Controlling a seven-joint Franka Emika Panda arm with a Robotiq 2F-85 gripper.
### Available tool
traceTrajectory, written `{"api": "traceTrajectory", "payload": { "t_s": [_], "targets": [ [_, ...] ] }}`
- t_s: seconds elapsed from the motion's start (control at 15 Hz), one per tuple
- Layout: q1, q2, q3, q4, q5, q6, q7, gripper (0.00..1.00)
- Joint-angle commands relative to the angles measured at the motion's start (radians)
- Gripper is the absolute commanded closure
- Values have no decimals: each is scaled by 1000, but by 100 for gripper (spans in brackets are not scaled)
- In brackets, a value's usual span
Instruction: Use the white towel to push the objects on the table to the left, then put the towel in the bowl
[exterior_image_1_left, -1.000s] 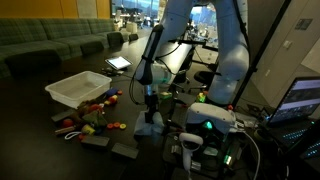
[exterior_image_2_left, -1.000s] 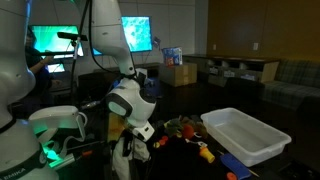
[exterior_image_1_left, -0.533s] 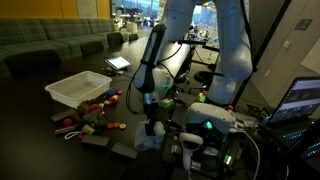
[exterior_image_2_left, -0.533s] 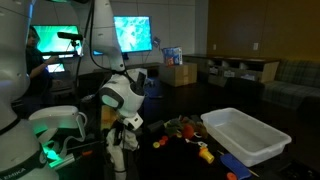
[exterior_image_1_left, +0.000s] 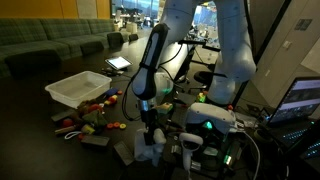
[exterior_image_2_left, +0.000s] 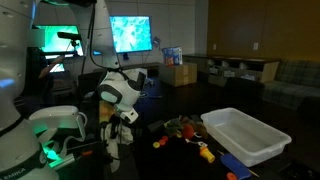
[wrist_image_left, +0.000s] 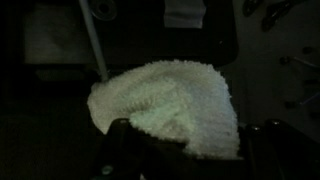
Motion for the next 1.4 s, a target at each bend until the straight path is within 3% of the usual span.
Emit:
{"api": "traceTrajectory", "payload": {
  "t_s": [0.0, 0.67, 1.33],
  "targets": [
    [43, 25, -4, 73, -11, -41, 44, 100],
    [119, 201, -34, 334, -90, -91, 131, 99],
    [143, 340, -28, 555, -363, -114, 163, 100]
  ]
}}
